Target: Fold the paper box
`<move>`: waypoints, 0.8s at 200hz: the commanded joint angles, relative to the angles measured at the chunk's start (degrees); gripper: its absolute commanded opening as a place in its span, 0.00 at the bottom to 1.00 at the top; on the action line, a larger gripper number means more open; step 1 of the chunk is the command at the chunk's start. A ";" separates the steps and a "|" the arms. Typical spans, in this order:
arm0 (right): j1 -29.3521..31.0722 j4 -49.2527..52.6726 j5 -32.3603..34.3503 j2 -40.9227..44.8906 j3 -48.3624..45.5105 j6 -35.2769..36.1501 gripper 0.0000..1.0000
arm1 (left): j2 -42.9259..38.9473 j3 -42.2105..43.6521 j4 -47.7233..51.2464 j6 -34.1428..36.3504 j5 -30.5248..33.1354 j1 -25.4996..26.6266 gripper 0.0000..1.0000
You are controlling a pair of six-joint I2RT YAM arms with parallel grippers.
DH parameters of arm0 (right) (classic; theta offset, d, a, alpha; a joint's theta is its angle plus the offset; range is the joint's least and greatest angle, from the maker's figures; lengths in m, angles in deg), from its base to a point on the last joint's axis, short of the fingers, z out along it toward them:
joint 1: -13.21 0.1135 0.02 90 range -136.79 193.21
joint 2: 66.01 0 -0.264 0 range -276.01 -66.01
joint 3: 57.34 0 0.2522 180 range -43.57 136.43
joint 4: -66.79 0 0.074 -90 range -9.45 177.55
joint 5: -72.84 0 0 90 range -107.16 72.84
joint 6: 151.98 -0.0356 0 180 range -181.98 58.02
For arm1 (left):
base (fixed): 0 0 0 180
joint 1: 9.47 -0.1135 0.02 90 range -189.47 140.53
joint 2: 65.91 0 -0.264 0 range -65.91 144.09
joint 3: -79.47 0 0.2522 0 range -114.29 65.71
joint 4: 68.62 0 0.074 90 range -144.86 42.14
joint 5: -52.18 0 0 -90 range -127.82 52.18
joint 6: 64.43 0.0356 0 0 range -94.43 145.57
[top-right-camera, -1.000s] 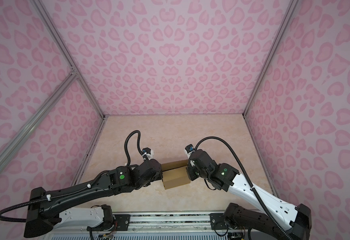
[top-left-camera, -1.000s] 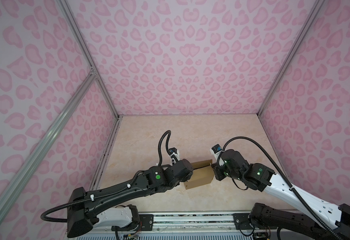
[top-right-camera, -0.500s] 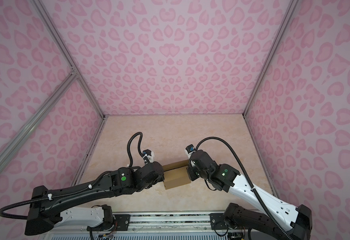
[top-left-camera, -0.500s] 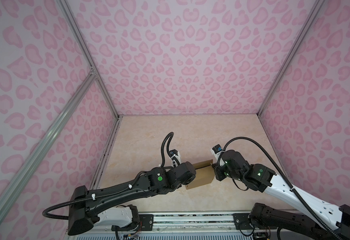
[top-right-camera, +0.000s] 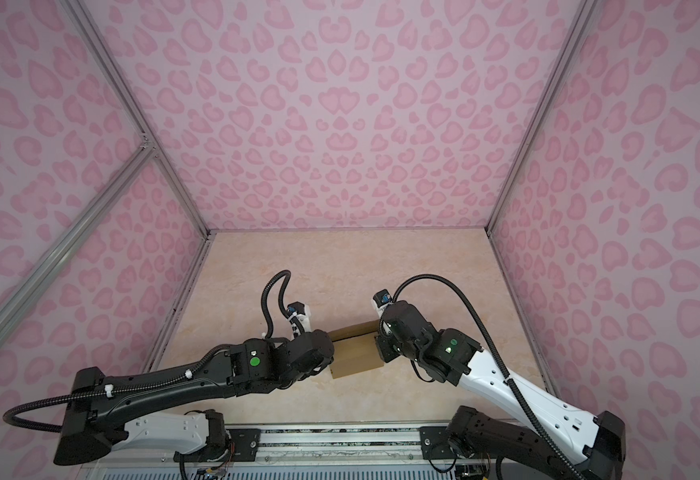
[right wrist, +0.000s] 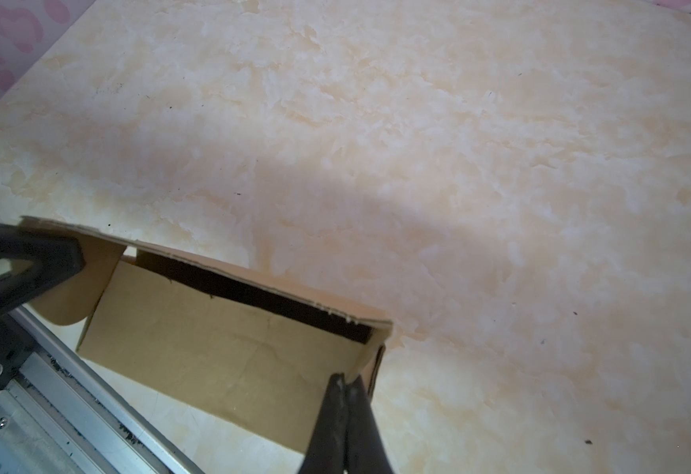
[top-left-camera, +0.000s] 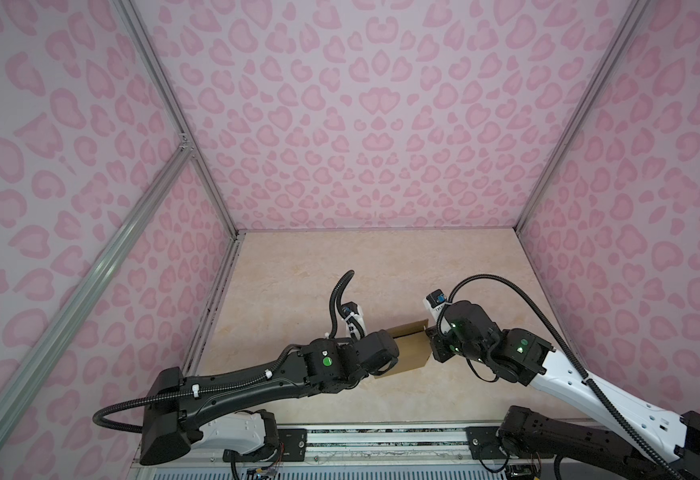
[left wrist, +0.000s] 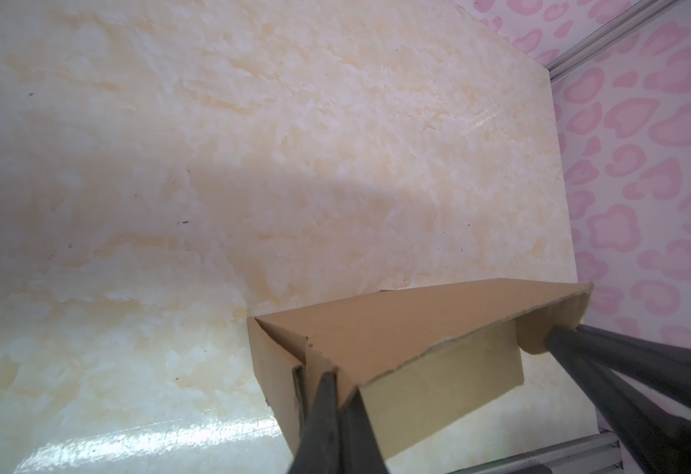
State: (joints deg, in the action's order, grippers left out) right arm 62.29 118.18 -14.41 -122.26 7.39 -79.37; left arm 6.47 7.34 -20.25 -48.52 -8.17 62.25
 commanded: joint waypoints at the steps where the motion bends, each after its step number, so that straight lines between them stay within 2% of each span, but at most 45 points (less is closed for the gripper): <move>1: 0.32 0.34 -3.80 0.17 -0.52 -0.10 0.00 | 0.48 1.18 1.49 -1.92 -7.08 0.87 0.03; 65: 0.34 1.13 -3.89 0.95 -1.04 -0.01 0.00 | -1.34 3.77 1.18 -2.58 -6.58 1.30 0.03; 160: 0.38 2.18 -3.53 1.83 -1.68 0.16 0.00 | 0.31 4.03 0.64 -1.18 -7.94 1.60 0.03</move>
State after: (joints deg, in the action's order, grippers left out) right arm 62.40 119.43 -14.81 -120.38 6.34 -79.37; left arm 5.86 10.40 -24.66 -49.61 -6.38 63.57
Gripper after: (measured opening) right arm 0.049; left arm 0.065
